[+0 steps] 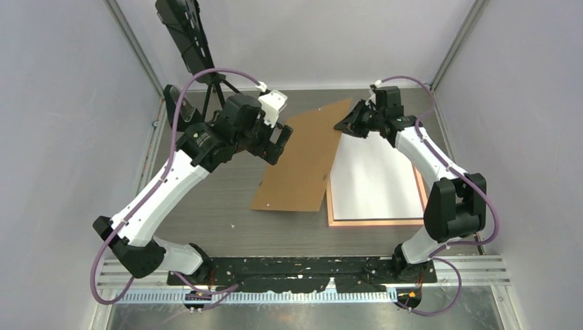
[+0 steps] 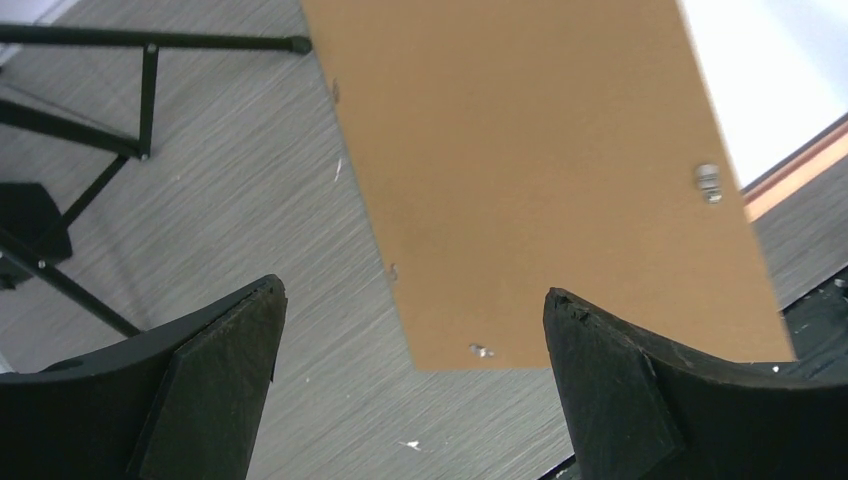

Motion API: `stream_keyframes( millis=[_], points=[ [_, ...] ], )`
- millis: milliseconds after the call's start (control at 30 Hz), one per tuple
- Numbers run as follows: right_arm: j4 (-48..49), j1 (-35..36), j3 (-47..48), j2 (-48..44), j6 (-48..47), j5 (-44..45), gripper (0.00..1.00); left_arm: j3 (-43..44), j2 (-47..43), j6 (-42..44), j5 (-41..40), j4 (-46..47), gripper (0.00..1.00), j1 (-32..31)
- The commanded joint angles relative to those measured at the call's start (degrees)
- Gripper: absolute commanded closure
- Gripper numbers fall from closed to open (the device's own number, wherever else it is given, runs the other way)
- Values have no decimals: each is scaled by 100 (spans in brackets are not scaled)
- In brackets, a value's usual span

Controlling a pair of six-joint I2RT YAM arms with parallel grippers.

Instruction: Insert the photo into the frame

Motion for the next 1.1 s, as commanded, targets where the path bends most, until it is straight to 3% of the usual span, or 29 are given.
stream_keyframes(
  millis=[0, 333, 633, 1067],
  points=[
    [1052, -297, -316, -676, 77, -476, 95, -351, -196, 29, 366, 648, 0, 417],
    [1099, -1069, -666, -1197, 138, -1323, 95, -696, 27, -86, 1119, 1224, 2, 992],
    [1048, -1471, -890, -1587, -466, -2186, 94, -1344, 281, -578, 2722, 2425, 3, 1746],
    [630, -2256, -890, -1538, -892, -3440, 95, -1724, 653, -484, 2962, 3119, 3, 1765]
  ],
)
